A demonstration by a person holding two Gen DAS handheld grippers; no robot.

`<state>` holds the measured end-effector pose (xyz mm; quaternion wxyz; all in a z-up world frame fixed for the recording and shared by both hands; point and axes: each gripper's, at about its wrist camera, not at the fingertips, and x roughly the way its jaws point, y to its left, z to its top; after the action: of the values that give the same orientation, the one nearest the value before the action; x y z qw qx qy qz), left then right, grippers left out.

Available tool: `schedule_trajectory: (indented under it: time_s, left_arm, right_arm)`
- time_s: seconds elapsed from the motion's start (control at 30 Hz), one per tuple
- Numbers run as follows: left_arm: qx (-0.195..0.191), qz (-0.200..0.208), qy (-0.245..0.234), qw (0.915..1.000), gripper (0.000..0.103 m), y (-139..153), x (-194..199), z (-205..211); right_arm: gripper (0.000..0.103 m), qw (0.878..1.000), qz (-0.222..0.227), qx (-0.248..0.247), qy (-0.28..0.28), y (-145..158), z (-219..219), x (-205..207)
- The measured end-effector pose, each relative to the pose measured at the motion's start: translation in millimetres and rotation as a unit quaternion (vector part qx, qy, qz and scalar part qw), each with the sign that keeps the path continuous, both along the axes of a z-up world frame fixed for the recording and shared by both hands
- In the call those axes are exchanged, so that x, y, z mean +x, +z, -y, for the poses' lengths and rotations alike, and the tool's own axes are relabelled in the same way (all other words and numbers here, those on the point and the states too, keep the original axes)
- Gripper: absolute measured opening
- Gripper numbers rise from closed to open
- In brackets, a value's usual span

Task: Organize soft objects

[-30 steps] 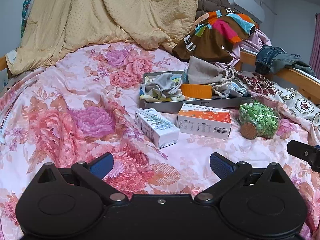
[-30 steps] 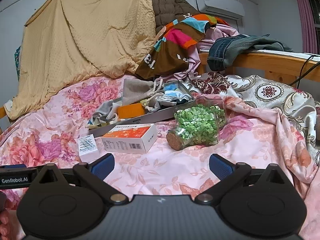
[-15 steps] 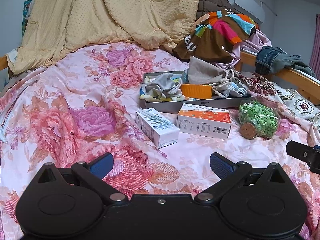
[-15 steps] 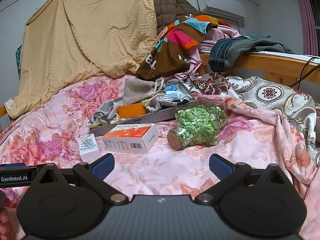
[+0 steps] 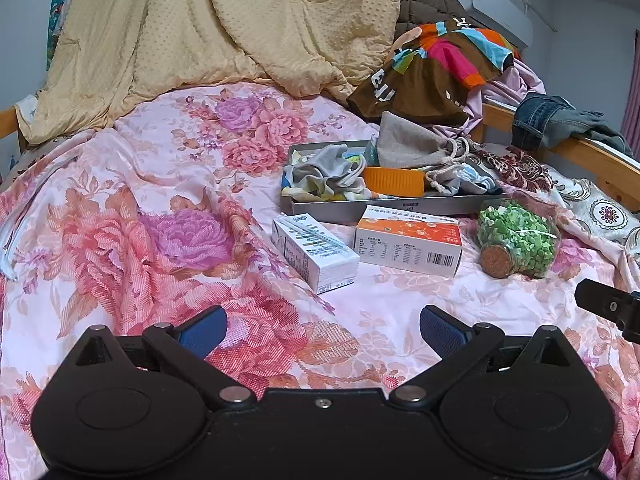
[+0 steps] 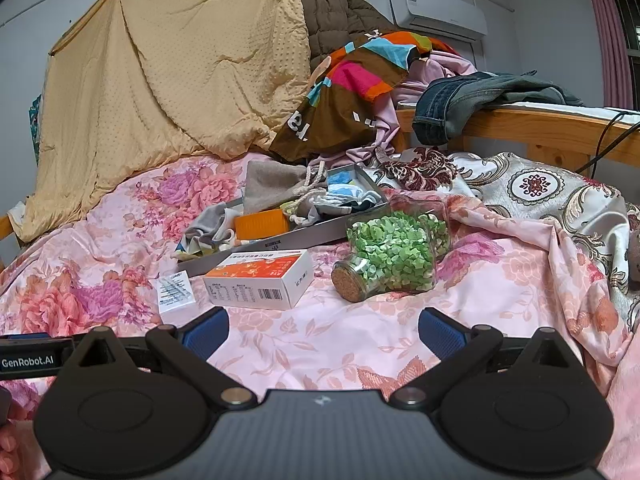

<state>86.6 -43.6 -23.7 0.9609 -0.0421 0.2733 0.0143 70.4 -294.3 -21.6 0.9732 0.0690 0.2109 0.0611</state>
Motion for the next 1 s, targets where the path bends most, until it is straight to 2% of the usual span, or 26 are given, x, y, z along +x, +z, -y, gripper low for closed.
schedule_trajectory:
  time_s: [1.0]
  left_arm:
    - [-0.004, -0.002, 0.006, 1.0, 0.102, -1.8, -3.1, -1.4]
  right_arm:
    - [0.103, 1.0, -0.002, 0.002, -0.001, -0.4, 1.1, 0.1]
